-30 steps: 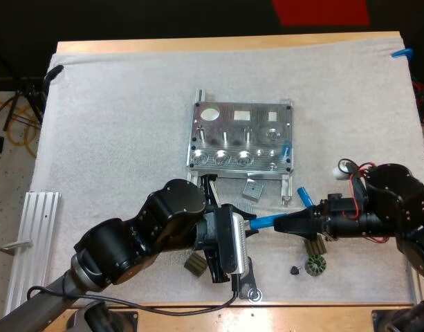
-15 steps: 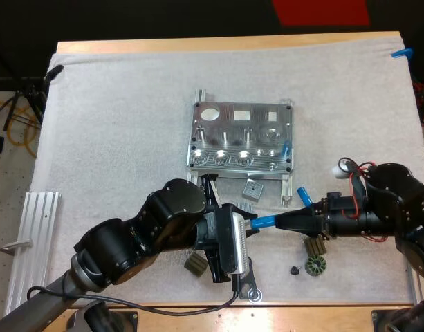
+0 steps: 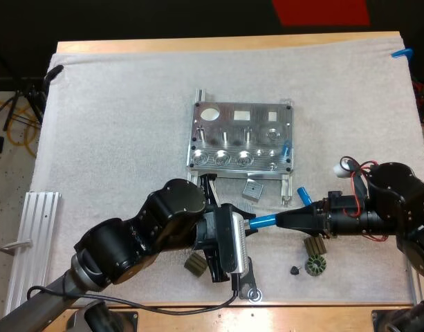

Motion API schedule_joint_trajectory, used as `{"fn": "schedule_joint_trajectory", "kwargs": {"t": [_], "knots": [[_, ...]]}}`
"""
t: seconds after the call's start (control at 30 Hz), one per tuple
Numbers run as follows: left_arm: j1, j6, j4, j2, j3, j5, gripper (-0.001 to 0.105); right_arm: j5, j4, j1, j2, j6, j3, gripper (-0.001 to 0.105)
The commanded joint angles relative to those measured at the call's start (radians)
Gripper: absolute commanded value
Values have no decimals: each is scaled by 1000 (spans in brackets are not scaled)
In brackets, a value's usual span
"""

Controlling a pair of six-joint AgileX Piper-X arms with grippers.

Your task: Load cells from right to left

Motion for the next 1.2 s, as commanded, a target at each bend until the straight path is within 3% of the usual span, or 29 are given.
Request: {"fn": "schedule_joint_trajectory", "kwargs": {"t": [0.0, 0.07, 0.13, 0.37, 0.5, 0.6, 0.77, 0.87, 1.17], "knots": [[-4, 1, -24, -4, -5, 10, 0, -13, -10, -5, -4, -6, -4, 17], [-4, 1, -24, -4, -5, 10, 0, -25, -33, -5, -4, -6, -4, 4], [-4, 1, -24, -4, -5, 10, 0, -24, -48, -5, -4, -6, -4, 0], [-4, 1, -24, -4, -5, 10, 0, -42, -61, -5, -4, -6, -4, 0], [-4, 1, -27, -4, -5, 51, 1, -42, -61, -5, -4, -6, -4, 0], [-4, 1, -27, -4, -5, 51, 13, -42, -61, -5, -4, -6, -4, 0], [-4, -36, -48, -4, -5, 39, 45, -42, -61, -5, -4, -6, -4, 0], [-4, -45, -54, -4, -5, 39, 56, -42, -61, -5, -4, -16, -4, 0], [-4, -45, -55, -49, -9, 39, 58, -42, -61, -5, -4, -49, -4, 0]]}}
